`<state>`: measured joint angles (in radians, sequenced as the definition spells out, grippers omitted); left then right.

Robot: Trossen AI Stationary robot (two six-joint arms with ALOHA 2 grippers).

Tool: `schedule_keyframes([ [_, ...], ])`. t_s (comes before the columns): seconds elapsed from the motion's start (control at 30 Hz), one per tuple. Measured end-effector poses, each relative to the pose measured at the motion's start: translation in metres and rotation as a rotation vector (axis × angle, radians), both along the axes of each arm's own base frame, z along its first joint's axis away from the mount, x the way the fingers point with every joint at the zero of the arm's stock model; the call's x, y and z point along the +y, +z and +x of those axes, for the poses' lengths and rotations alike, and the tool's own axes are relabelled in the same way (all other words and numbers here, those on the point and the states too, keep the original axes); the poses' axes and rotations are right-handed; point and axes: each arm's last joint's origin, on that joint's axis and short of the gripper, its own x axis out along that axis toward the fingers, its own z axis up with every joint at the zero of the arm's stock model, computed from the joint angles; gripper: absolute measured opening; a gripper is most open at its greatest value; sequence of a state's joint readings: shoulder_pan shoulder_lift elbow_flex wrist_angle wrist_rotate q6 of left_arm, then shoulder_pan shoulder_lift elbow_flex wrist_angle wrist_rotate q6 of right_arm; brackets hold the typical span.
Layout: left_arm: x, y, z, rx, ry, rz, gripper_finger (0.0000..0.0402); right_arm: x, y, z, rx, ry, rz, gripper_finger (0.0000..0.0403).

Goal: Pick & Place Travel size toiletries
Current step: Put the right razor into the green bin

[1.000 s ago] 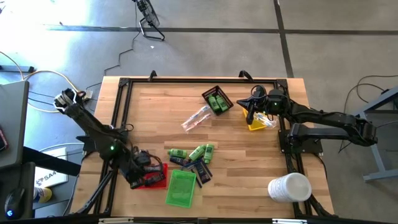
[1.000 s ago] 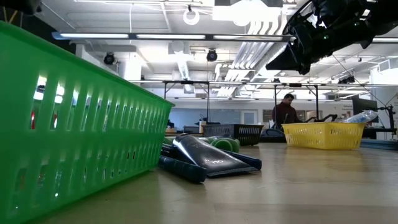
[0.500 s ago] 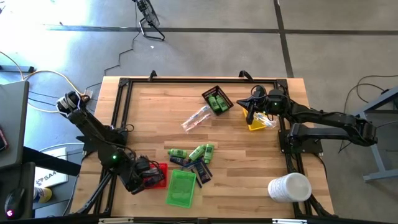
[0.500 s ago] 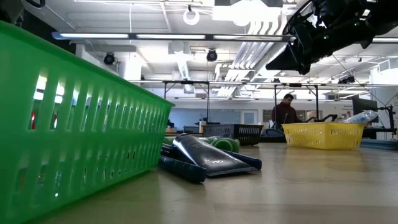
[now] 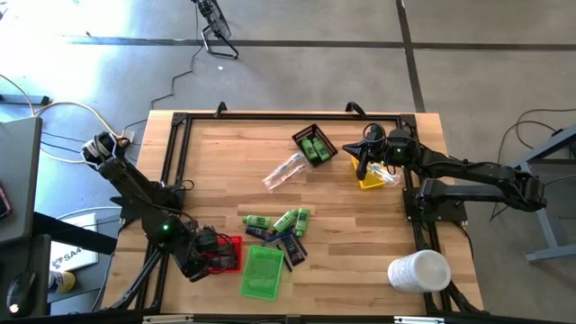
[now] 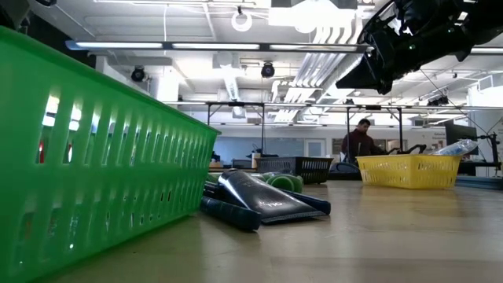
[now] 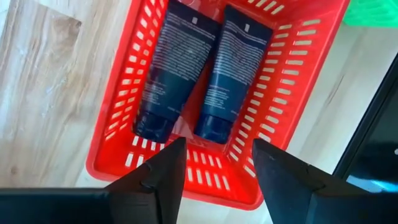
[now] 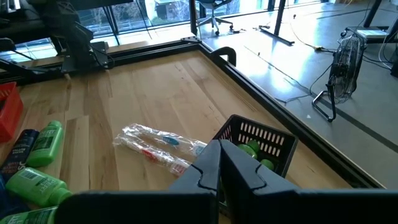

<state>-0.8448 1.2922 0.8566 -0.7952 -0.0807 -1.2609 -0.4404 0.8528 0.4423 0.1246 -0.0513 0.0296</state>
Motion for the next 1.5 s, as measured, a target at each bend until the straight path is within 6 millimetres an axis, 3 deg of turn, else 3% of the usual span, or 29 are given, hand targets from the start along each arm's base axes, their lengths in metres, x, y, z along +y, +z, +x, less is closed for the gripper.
schedule_keyframes([
  [0.3,0.013,0.002,0.012,-0.053,-0.019,0.052,0.0179,0.0,0.0,0.0,0.0,-0.001,0.0,0.0002],
  [0.77,0.064,0.002,0.05,-0.085,-0.158,0.117,0.0177,0.0,0.0,0.0,0.002,0.002,-0.006,0.0003],
  [1.2,0.104,0.002,0.066,-0.088,-0.244,0.077,0.0073,0.0,0.0,0.0,0.007,0.005,-0.016,0.0003],
  [1.5,0.131,0.003,0.073,-0.122,-0.263,0.056,0.0036,0.0,0.0,0.0,0.012,0.009,-0.029,0.0002],
])
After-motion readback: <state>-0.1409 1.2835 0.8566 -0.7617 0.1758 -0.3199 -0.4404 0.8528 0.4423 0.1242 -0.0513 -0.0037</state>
